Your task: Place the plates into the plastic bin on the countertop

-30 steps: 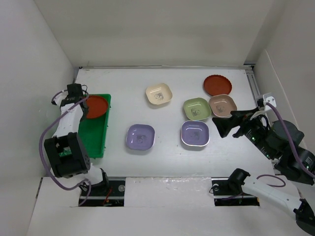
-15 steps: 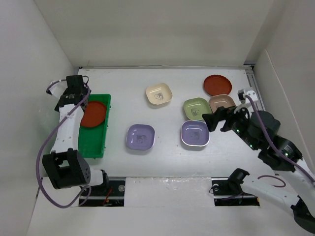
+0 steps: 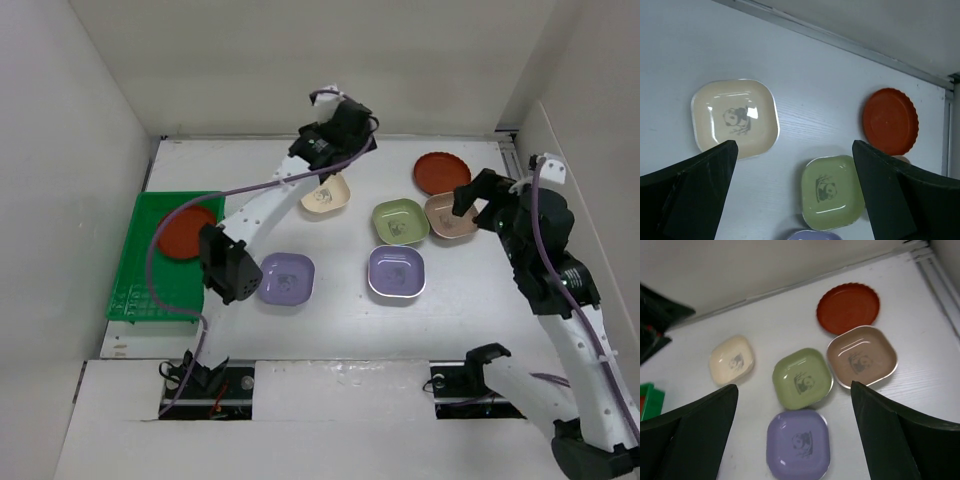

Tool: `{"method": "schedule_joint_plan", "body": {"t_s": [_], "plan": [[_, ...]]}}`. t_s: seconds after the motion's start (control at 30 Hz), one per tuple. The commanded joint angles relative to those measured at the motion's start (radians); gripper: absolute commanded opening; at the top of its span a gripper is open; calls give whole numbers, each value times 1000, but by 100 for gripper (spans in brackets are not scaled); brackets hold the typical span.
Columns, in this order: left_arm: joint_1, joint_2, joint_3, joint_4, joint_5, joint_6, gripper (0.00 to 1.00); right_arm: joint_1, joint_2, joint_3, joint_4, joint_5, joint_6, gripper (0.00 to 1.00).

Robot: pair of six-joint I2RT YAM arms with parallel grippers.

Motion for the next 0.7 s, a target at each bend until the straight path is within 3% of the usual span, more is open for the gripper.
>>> {"method": "schedule_joint_plan", "body": {"t_s": [0.0,0.1,0.17,0.27,0.37,0.47,0.67], "plan": [[-13,56,151,-173,-21,-11,100,-121,97,-16,121,-3,23,100],[-13,-32,-37,-61,2,-22,100,-319,396,99,104,-170,-1,95],[-13,-89,-180,-3,20,-22,100,-388,526,205,123,-172,-28,94],[-13,-158,-239,2,40,-1,100,-442,762,332,109,-109,-57,94],[-13,-241,-321,-16,29,17,100,-527,1030,589,25,-221,-57,88],[-13,-316,-398,-16,20,36,100,-528,1248,742,-66,-222,-78,85],[31,-525,-639,37,46,77,100,-517,1371,858,-26,-222,-97,84]]}}
